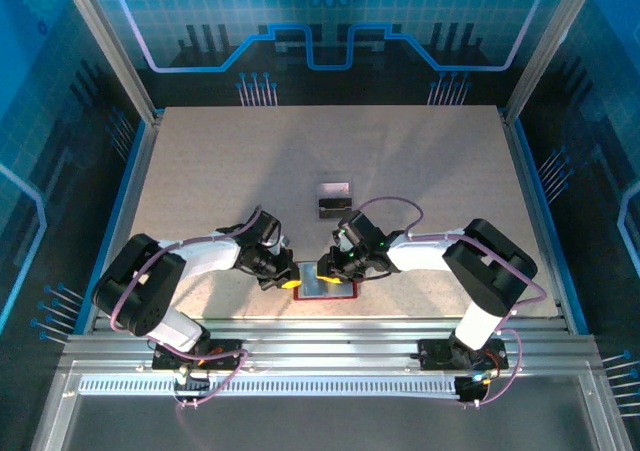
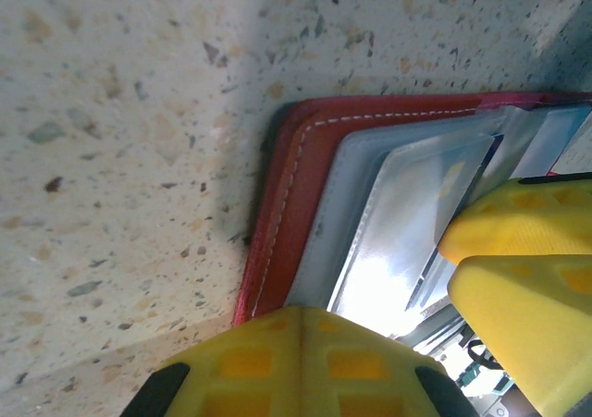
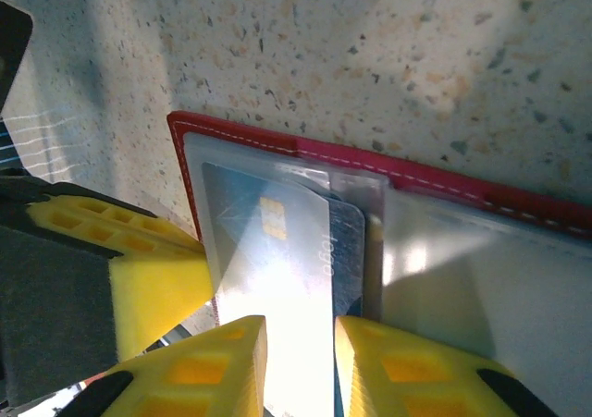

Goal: Take the credit cards out of the card holder

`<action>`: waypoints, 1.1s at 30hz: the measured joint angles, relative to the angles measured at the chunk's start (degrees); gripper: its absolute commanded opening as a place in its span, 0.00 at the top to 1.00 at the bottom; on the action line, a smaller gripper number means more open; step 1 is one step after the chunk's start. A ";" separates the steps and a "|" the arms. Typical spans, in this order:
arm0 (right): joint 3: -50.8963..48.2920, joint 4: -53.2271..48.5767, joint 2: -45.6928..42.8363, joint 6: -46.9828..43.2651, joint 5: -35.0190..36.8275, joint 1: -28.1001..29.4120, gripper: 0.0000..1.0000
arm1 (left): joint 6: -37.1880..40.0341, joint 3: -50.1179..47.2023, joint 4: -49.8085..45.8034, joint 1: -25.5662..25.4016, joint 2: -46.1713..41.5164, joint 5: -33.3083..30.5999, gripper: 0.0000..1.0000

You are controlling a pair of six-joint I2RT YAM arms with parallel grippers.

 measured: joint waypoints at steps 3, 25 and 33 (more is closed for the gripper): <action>0.46 -1.18 -0.13 -0.50 0.46 0.11 0.73 | 0.02 0.11 -0.11 0.00 0.07 -0.02 0.97; 0.74 -4.68 -4.63 -1.09 1.99 0.26 0.73 | 0.87 4.24 -4.09 -0.17 -2.12 -0.70 0.96; 0.48 -4.20 -4.63 -0.92 1.60 0.26 0.73 | 1.31 4.24 -5.88 -0.52 -4.26 -2.10 0.95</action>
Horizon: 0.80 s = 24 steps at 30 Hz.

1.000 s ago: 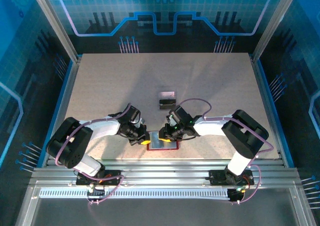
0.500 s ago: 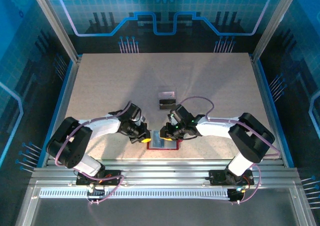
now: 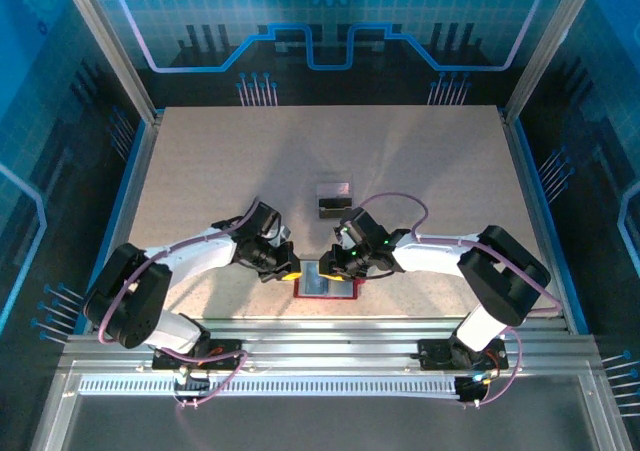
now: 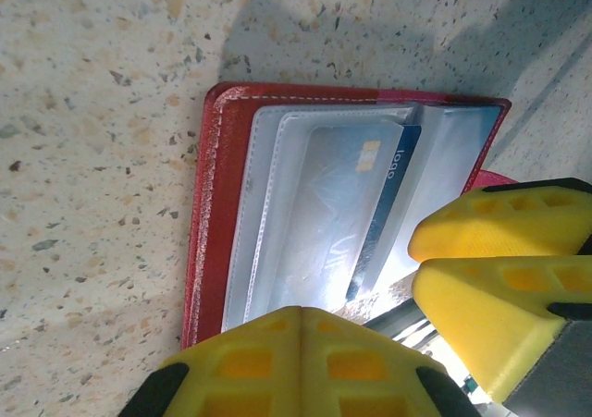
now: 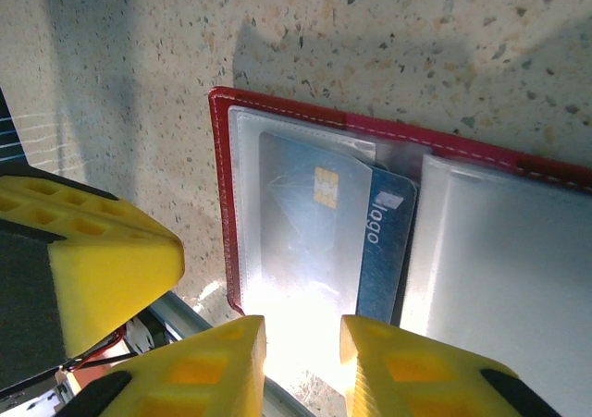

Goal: Take the credit cards out of the card holder

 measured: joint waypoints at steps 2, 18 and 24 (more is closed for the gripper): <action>0.00 0.00 0.00 0.00 -0.17 0.00 0.73 | -0.02 -0.02 0.13 -0.66 0.28 0.00 0.95; -0.26 1.07 2.10 0.04 -2.67 0.76 0.72 | -0.02 -2.43 2.08 -2.78 4.52 -0.44 0.96; -0.26 2.12 3.89 0.26 -3.41 0.98 0.72 | -0.02 -2.45 2.10 -2.78 4.52 -0.44 0.96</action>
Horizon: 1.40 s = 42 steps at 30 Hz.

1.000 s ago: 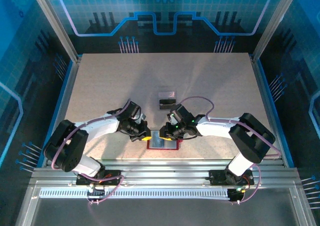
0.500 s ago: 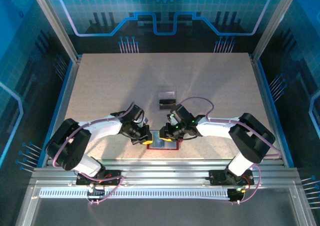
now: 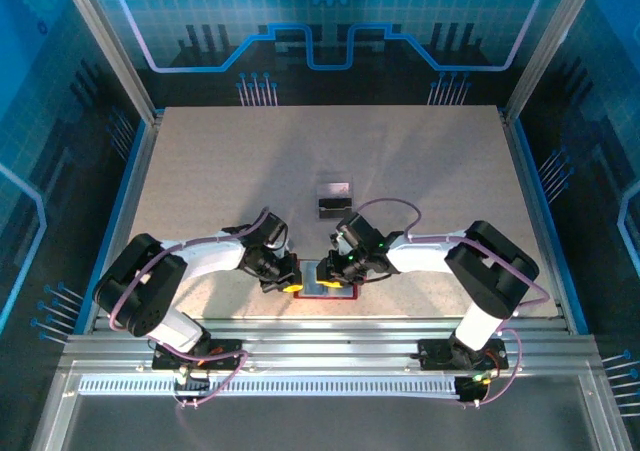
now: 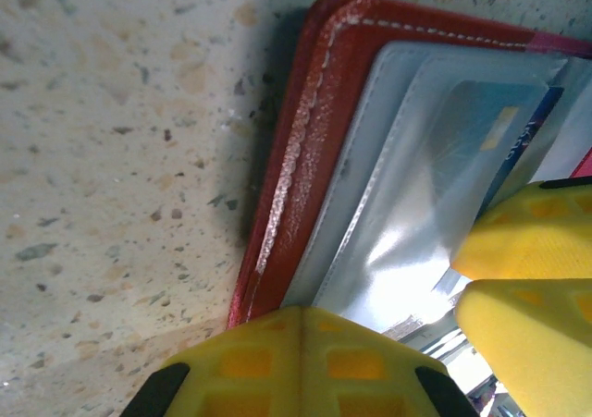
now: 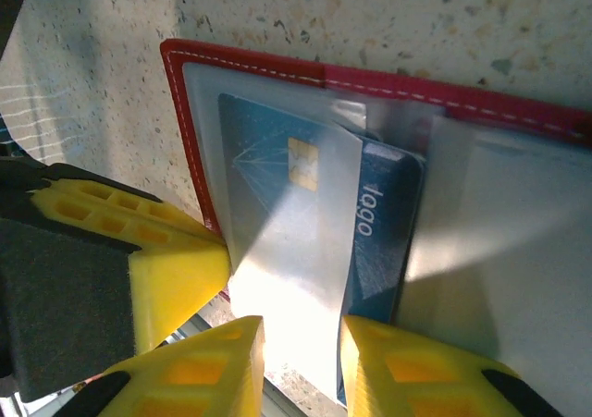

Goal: Take the credit cards out of the card holder

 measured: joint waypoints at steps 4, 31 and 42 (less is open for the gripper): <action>0.00 -0.22 0.04 -0.07 0.33 0.04 0.72 | 0.00 0.00 -0.02 0.00 0.00 0.00 0.96; -0.04 -4.07 -4.63 -1.73 3.74 0.04 0.72 | -0.02 3.54 -1.31 0.00 -1.68 -0.96 0.96; -0.98 -4.00 -4.72 -1.77 3.89 -1.40 0.70 | 0.63 4.90 -1.57 0.00 2.10 -1.46 0.96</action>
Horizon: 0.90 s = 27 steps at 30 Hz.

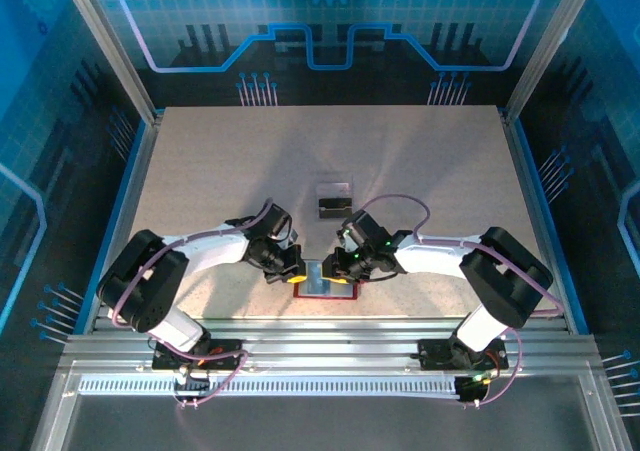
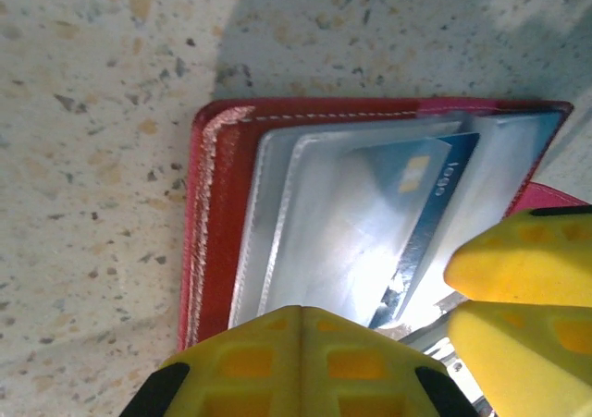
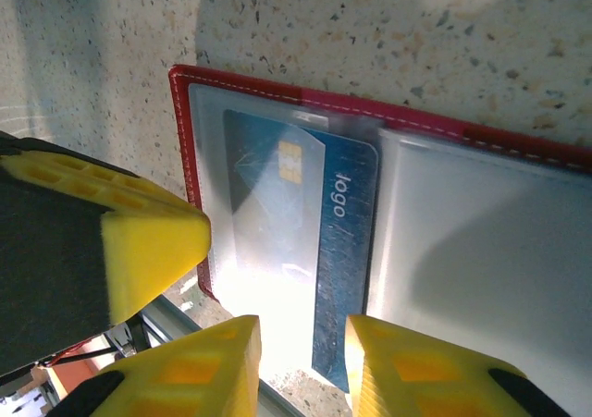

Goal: Take the credit cards out of the card holder

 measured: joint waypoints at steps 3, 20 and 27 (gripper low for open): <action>-0.11 0.17 0.00 0.00 -0.04 -0.13 0.70 | 0.02 0.09 0.00 0.02 0.96 0.04 0.96; -0.13 1.42 1.99 -0.02 -0.83 -0.68 0.69 | 1.53 0.35 0.02 0.02 1.55 0.11 0.96; -0.92 3.19 2.89 0.00 -1.73 -0.79 0.70 | 1.75 0.35 0.02 0.02 1.57 0.11 0.96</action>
